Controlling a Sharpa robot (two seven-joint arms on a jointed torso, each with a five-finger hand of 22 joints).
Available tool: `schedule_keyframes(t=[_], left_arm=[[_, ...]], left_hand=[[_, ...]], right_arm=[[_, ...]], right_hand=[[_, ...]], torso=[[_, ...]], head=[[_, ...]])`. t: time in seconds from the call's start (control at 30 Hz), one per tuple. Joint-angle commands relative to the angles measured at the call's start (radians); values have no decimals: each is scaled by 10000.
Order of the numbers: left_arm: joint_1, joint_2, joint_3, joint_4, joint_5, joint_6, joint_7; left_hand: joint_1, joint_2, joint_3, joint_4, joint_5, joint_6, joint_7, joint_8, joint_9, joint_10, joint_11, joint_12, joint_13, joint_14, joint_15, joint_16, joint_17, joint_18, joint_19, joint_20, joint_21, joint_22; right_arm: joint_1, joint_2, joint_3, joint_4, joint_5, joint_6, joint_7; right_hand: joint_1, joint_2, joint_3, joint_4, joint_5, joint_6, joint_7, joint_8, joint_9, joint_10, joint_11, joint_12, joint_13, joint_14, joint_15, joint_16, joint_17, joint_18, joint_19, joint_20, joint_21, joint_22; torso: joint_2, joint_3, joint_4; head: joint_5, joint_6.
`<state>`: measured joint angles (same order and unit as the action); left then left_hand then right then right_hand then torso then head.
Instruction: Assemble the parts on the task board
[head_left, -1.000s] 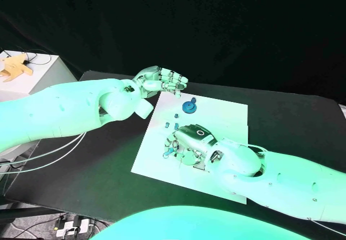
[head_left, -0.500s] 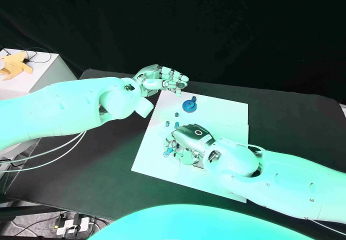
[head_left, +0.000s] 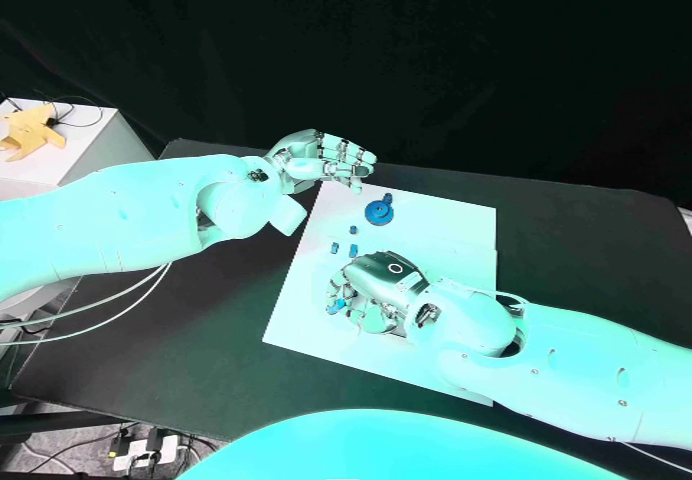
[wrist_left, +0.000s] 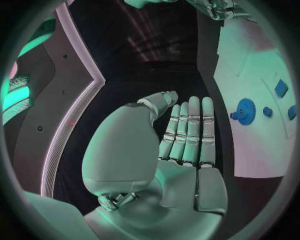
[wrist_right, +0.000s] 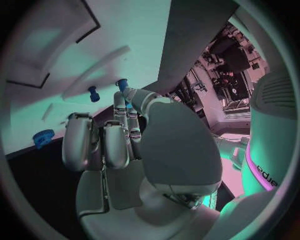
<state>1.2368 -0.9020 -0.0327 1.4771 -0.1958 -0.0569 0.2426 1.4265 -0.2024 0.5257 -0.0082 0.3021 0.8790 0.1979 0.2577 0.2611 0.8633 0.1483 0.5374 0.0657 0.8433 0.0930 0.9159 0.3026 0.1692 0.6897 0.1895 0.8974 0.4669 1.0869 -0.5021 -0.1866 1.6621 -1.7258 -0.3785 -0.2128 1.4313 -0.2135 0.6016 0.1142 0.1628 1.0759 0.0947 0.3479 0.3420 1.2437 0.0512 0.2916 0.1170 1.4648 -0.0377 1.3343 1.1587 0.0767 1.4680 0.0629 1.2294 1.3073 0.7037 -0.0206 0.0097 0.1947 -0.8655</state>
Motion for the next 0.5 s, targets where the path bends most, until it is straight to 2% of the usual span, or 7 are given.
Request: schedule_keyframes(t=[0.03,0.2,0.4,0.5], left_arm=[[10,11,9,34,60,134,49],[10,7,9,39,60,132,50],[11,7,9,46,60,130,47],[12,5,9,49,60,124,47]], left_hand=[[-24,112,-77,-1,7,17,59,-58,-11,-15,54,-43,12,-75,25,-18,-9,107,-4,64,-61,-14],[-24,112,-77,-1,7,17,59,-58,-11,-15,54,-43,12,-75,25,-18,-9,107,-4,64,-61,-14],[-24,112,-77,-1,7,17,59,-58,-11,-15,54,-43,12,-75,25,-18,-9,107,-4,64,-61,-14],[-24,112,-77,-1,7,17,59,-58,-11,-15,54,-43,12,-75,25,-18,-9,107,-4,64,-61,-14]], right_arm=[[-16,18,-6,-3,-125,231,-53],[-22,102,-8,-102,-186,370,-191],[-54,224,-17,-216,-407,554,-441],[-67,280,-23,-250,-550,662,-581]], right_hand=[[10,88,27,3,33,-2,52,224,807,129,-220,-70,9,216,-74,31,15,-161,163,-56,44,1540],[-3,87,31,-4,36,-7,53,229,816,130,-218,-81,14,210,-73,11,-18,-153,151,-56,-2,1527],[-7,90,34,-6,35,-11,55,229,818,129,-217,-85,14,207,-73,5,-29,-148,144,-56,-26,1520],[-12,95,44,-17,33,-23,57,230,824,124,-215,-98,17,199,-72,-15,-61,-146,141,-55,-38,1518]], torso=[[13,1,6],[15,7,-5],[19,6,22],[12,1,7]], head=[[-1,-1],[-25,6],[-23,-2],[-26,-14]])
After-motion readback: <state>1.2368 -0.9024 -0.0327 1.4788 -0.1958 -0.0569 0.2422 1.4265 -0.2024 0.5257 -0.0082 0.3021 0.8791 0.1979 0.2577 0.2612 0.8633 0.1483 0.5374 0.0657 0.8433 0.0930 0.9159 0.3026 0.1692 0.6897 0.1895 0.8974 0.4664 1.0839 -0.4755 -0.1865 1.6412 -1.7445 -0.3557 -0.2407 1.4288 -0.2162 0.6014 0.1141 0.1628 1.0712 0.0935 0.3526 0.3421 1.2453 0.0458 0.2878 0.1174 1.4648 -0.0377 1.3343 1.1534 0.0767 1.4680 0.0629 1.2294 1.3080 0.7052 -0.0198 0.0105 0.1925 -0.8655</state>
